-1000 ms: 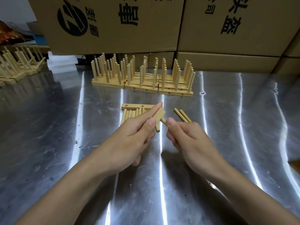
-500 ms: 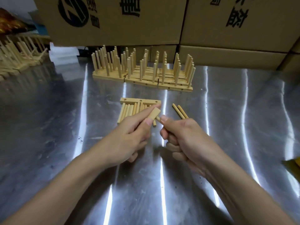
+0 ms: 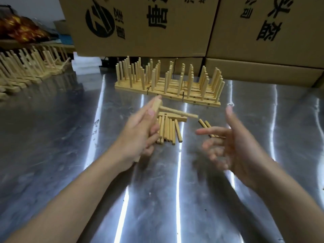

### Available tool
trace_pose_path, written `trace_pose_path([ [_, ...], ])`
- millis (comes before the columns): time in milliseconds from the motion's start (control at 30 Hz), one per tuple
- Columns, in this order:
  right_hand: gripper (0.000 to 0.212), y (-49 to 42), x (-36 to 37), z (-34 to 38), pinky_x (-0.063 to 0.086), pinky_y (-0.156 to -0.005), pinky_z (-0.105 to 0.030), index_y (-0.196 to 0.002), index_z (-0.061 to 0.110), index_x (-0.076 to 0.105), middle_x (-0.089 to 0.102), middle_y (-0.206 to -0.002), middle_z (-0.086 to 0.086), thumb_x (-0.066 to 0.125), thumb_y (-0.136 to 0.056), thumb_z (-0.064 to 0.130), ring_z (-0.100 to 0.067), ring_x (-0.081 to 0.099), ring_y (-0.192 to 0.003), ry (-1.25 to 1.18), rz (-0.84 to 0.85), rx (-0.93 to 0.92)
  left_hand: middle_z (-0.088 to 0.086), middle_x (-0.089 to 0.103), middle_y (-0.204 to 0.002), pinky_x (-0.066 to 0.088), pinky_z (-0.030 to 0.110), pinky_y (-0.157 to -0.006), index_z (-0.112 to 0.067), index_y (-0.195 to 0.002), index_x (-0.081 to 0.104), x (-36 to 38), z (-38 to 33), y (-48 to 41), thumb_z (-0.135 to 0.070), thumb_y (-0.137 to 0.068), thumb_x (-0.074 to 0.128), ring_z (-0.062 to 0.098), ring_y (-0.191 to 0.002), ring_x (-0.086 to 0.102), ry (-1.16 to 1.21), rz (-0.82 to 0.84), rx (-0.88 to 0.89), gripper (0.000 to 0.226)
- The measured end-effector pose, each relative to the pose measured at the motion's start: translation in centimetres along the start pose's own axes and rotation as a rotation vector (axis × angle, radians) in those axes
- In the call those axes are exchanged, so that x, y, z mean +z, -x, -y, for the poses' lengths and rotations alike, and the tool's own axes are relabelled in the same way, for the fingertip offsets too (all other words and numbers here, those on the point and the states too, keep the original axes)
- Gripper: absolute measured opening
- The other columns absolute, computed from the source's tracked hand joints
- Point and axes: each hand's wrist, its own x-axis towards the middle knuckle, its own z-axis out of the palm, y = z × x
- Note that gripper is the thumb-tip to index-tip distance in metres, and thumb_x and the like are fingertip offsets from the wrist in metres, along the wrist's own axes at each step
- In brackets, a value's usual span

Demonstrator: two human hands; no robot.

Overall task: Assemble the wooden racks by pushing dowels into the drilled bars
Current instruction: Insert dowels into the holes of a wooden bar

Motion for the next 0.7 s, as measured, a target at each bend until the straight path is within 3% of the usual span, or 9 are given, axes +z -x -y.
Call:
trace_pose_path([
  [67,0.075,-0.6,-0.3,-0.9,0.032,-0.038,-0.021,-0.095,0.021,0.082,0.065,-0.069,-0.007,0.054,-0.081,0.089,-0.014,0.049,-0.046,0.104,-0.112,-0.113,-0.003,0.04,-0.075,0.023,0.021,-0.041,-0.045,-0.153,0.05,-2.8,-0.8,-0.6,-0.038,-0.115,0.038,0.009,-0.054,0.027,0.176,-0.156,0.021,0.04],
  [167,0.034,-1.2,0.0,-3.3,0.036,-0.047,-0.015,-0.082,0.025,0.076,0.065,-0.061,-0.005,0.065,-0.101,0.051,-0.009,0.049,-0.046,0.535,-0.206,-0.376,-0.004,0.039,-0.073,0.023,0.018,-0.04,-0.036,-0.151,0.052,-5.8,-0.8,-1.3,-0.035,-0.116,0.034,0.007,-0.051,0.027,0.386,-0.308,0.058,0.039],
  [233,0.022,-1.3,0.6,-4.4,0.038,-0.054,-0.012,-0.08,0.03,0.073,0.068,-0.061,0.007,0.068,-0.101,0.034,-0.004,0.06,-0.055,0.776,-0.247,-0.549,-0.004,0.037,-0.072,0.023,0.018,-0.038,-0.033,-0.154,0.048,-6.3,-0.5,-1.8,-0.033,-0.117,0.032,0.007,-0.05,0.025,0.446,-0.363,0.045,0.04],
  [300,0.014,-1.2,1.9,-4.9,0.039,-0.061,-0.014,-0.085,0.033,0.072,0.067,-0.07,0.017,0.071,-0.099,0.032,-0.003,0.063,-0.07,0.917,-0.243,-0.641,-0.004,0.037,-0.071,0.022,0.019,-0.039,-0.033,-0.154,0.047,-6.2,0.0,-2.2,-0.032,-0.117,0.031,0.007,-0.051,0.025,0.459,-0.395,0.029,0.04],
  [367,0.006,-1.3,3.8,-4.9,0.044,-0.068,-0.024,-0.092,0.034,0.073,0.063,-0.079,0.02,0.071,-0.098,0.035,-0.003,0.059,-0.079,1.028,-0.204,-0.695,-0.004,0.037,-0.07,0.021,0.02,-0.041,-0.035,-0.153,0.048,-6.1,0.2,-2.5,-0.031,-0.117,0.032,0.008,-0.052,0.024,0.449,-0.405,0.02,0.039],
  [467,0.006,-2.2,6.3,-4.4,0.045,-0.077,-0.029,-0.102,0.033,0.074,0.055,-0.095,0.02,0.07,-0.098,0.036,-0.002,0.05,-0.098,1.134,-0.16,-0.77,-0.004,0.038,-0.07,0.021,0.021,-0.043,-0.036,-0.15,0.05,-6.0,0.3,-2.8,-0.031,-0.117,0.033,0.008,-0.054,0.024,0.46,-0.403,0.0,0.038],
  [567,0.021,-3.7,7.9,-3.5,0.04,-0.085,-0.025,-0.113,0.029,0.074,0.056,-0.11,0.012,0.075,-0.094,0.037,-0.008,0.045,-0.11,1.203,-0.156,-0.852,-0.003,0.037,-0.07,0.019,0.021,-0.043,-0.035,-0.146,0.052,-6.1,0.3,-2.9,-0.031,-0.117,0.032,0.009,-0.054,0.023,0.47,-0.407,-0.006,0.036],
  [700,0.043,-5.4,8.9,-2.6,0.044,-0.093,-0.031,-0.124,0.027,0.073,0.058,-0.12,0.007,0.082,-0.086,0.046,-0.019,0.048,-0.116,1.338,-0.111,-0.875,-0.004,0.037,-0.068,0.019,0.02,-0.042,-0.035,-0.149,0.051,-6.5,0.3,-3.0,-0.032,-0.117,0.032,0.008,-0.052,0.022,0.491,-0.408,-0.001,0.037],
])
